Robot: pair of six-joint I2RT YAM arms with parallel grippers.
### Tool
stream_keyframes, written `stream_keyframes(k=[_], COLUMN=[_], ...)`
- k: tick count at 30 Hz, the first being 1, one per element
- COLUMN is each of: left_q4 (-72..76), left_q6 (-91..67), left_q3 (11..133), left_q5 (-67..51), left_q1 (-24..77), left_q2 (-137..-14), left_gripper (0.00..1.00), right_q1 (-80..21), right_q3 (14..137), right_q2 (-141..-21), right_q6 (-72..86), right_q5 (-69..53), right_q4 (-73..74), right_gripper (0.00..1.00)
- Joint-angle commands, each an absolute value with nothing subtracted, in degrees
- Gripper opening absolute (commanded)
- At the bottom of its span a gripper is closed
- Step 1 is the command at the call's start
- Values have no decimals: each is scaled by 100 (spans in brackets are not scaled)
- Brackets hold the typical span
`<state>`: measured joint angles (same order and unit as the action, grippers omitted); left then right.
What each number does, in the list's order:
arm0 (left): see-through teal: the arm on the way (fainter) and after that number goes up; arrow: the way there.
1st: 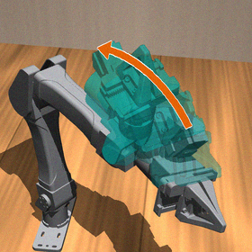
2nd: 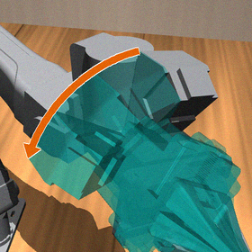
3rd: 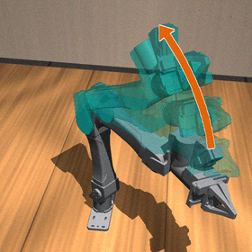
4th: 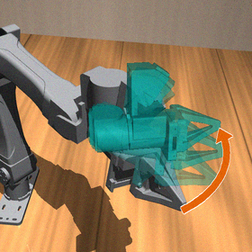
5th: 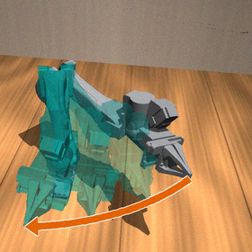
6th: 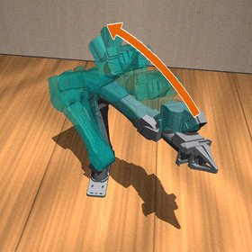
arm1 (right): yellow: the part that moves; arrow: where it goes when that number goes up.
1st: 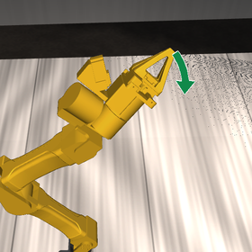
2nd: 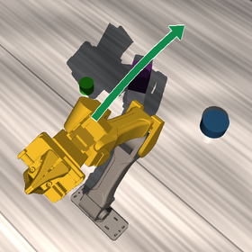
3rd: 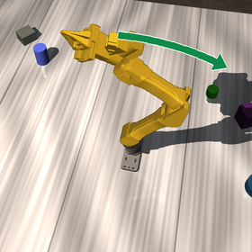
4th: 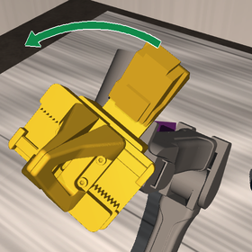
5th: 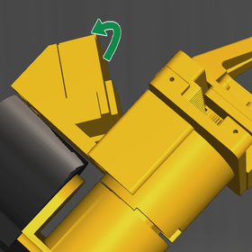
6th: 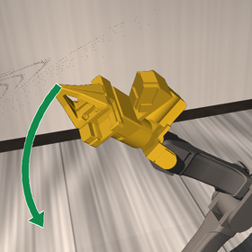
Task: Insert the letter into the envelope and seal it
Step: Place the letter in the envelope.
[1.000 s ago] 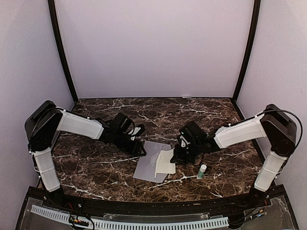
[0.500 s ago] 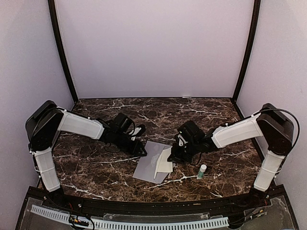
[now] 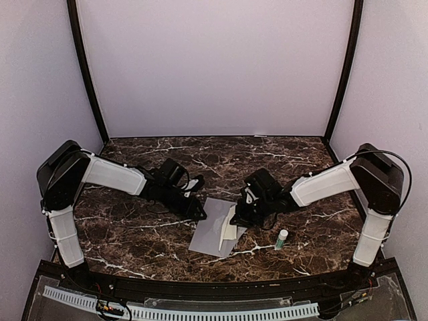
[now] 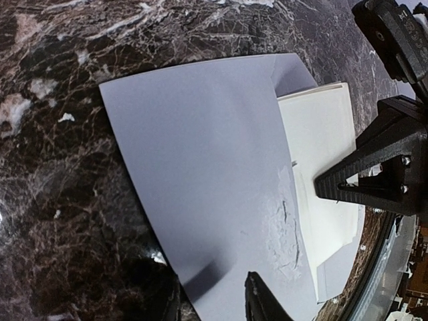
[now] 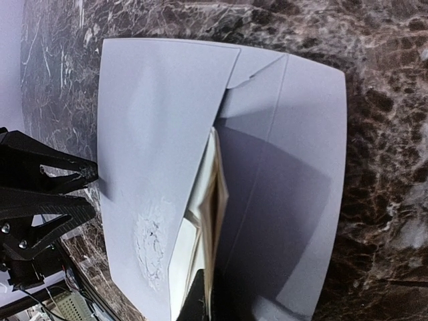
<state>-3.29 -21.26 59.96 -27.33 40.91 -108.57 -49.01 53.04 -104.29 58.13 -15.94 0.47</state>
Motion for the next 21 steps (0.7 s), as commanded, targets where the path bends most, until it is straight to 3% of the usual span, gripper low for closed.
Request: stream_keyframes(k=[1,5,13,21], left_q4=[-650,-667,-689,-681], left_q6=[-2179,-2188,-2168,-2066], left_q3=[5970,5985,5997,5983], left_q5=[-2822,-2816,-2723,-2587], left_q1=[4208,4214,4215,4216], left_q2=[-11023,-10984,-10836,-10594], left_gripper=[33,33,38,46], right_q1=[-4931,-4931,-4931,-4946], right_q3=[5448,5444,5567,5507], right_q2=[-10522,-10489,-10037,-9409], right_q6=[5919,5874,5544,5410], right_q5=[-1669,-1651,-1127,-481], right_q4=[-246,-157,754,1598], right_gripper=[0,0,34,53])
